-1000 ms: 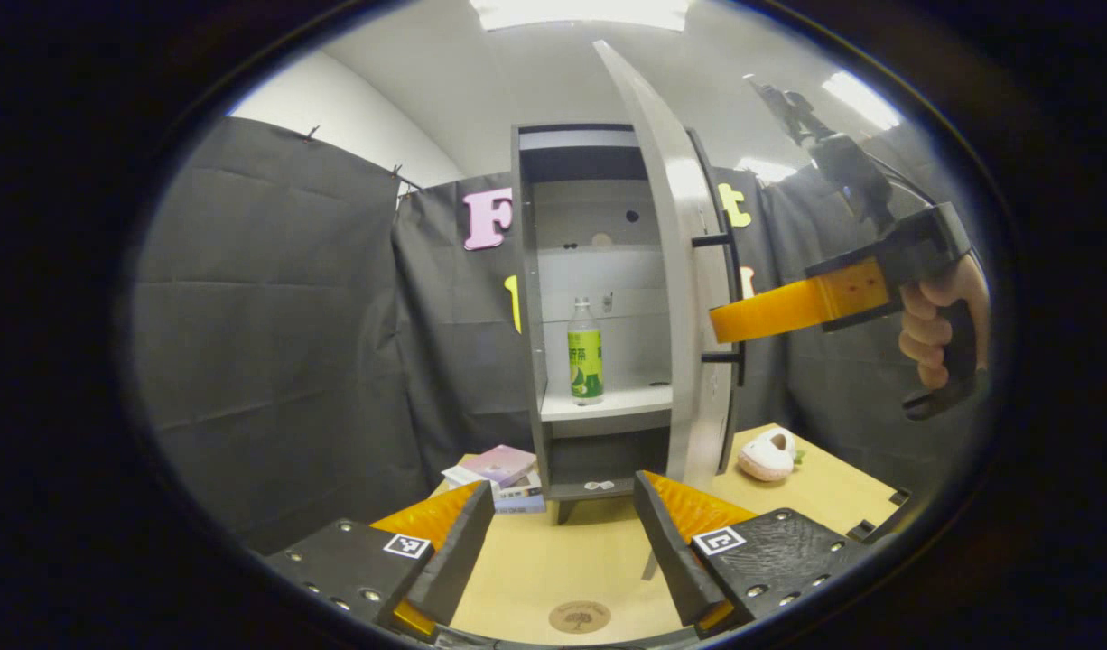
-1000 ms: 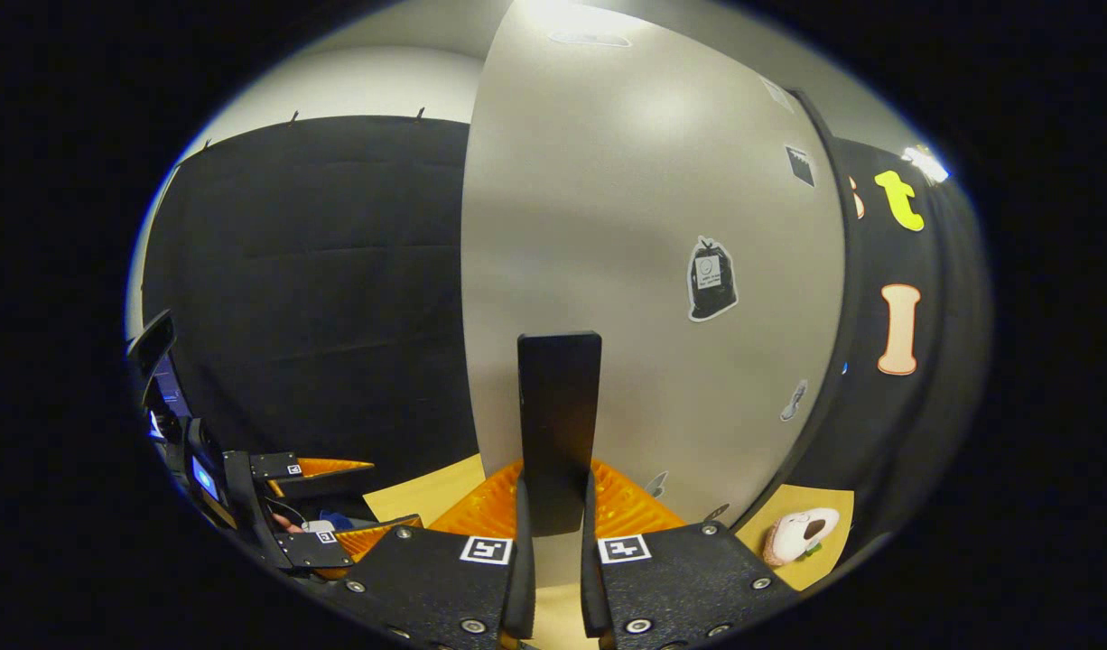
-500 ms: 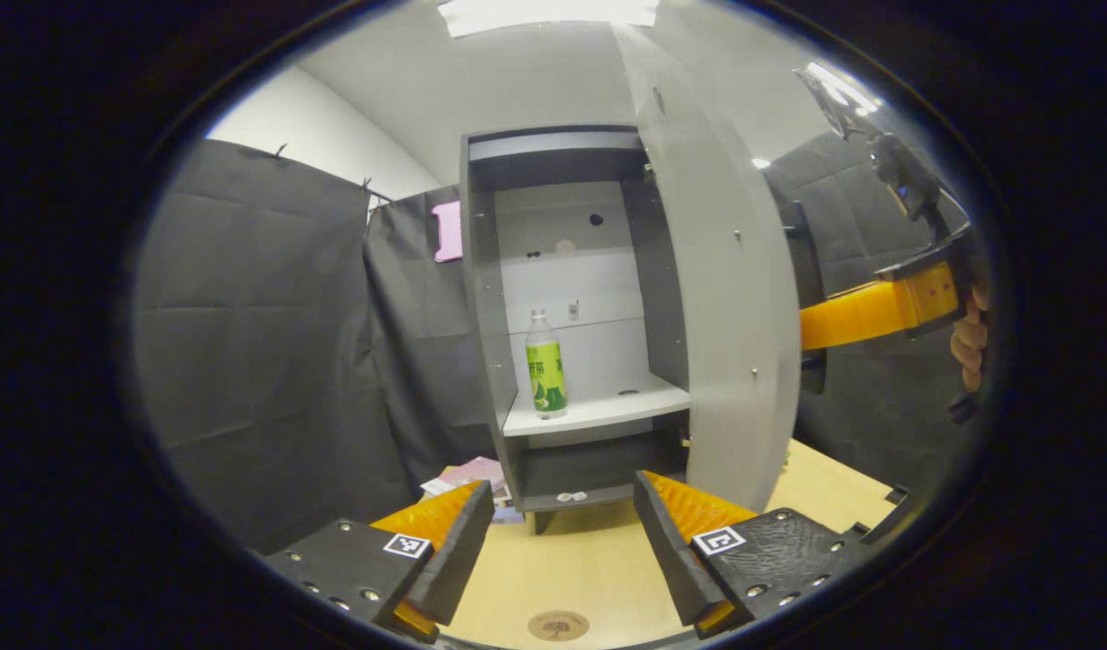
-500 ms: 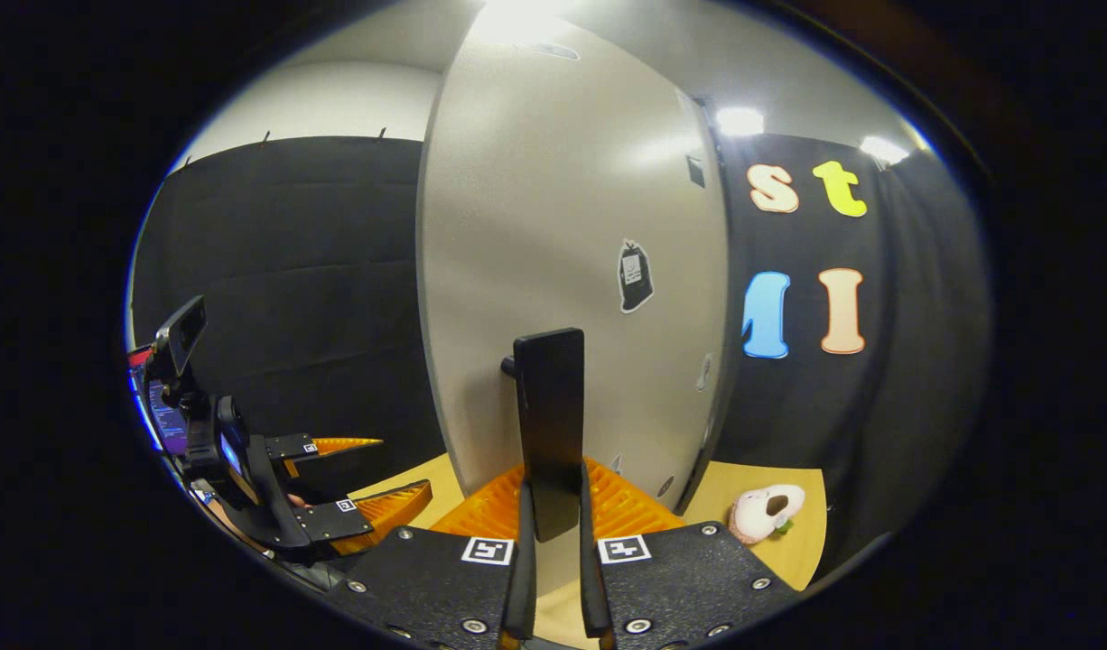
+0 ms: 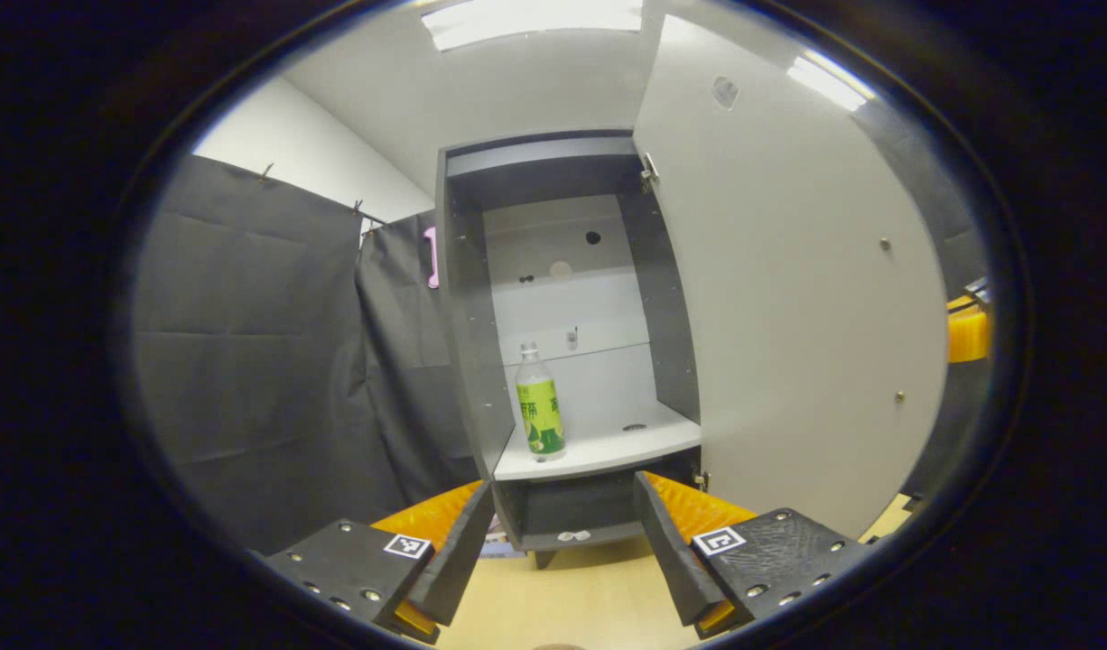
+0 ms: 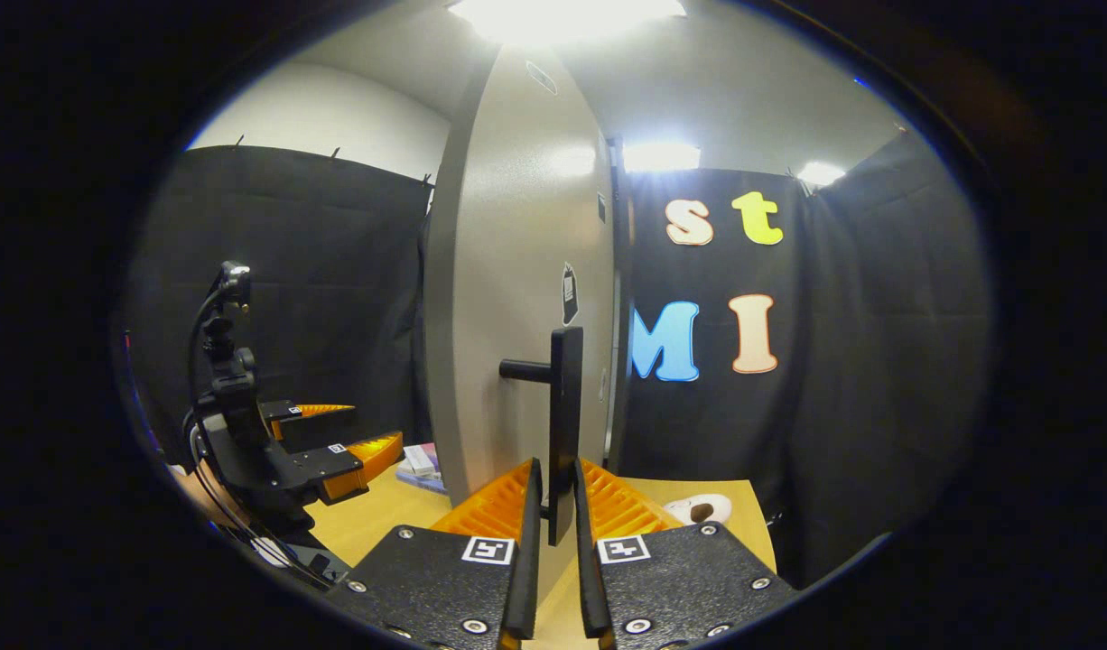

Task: Open the cabinet door with the right hand, grasp the bottle in the cabinet with the left hand and place it on the coaster, then close the cabinet door with the right hand.

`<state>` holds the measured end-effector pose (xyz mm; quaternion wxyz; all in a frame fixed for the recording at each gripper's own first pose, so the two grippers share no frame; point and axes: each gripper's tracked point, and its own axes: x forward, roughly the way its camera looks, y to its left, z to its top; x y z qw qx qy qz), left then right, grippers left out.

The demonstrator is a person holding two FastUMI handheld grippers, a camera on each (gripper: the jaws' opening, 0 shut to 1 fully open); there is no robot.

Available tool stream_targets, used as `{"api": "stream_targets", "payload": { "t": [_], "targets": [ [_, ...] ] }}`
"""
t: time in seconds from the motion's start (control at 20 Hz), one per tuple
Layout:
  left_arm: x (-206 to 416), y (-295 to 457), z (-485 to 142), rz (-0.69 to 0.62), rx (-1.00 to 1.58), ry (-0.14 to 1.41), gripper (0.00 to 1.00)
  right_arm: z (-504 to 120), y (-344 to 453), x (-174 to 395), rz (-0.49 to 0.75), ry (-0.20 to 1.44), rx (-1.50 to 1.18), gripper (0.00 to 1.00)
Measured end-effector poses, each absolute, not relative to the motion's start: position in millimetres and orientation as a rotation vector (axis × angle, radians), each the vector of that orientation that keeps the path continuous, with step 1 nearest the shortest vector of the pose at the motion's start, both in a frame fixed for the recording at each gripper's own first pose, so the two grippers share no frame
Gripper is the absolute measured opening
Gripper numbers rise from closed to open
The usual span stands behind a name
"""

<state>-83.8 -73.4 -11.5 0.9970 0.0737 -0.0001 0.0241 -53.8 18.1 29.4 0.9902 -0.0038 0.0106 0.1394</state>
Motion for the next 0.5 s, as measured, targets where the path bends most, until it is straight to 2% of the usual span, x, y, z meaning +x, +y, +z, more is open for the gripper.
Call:
{"api": "stream_targets", "payload": {
  "t": [0.25,0.45,0.5],
  "targets": [
    [-4.1,-72.2,-25.5,0.005,0.169,-0.035,0.89,30.8,16.3,-77.1,0.247,0.006,-0.032,0.19],
    [58.1,-49.9,-25.2,0.034,0.122,-0.042,0.89,17.1,1.7,-74.4,0.184,0.055,0.013,0.27],
    [72.1,-46.6,-26.8,0.033,0.114,-0.043,0.89,9.6,-7.6,-72.1,0.151,0.074,0.018,0.35]
  ]
}}
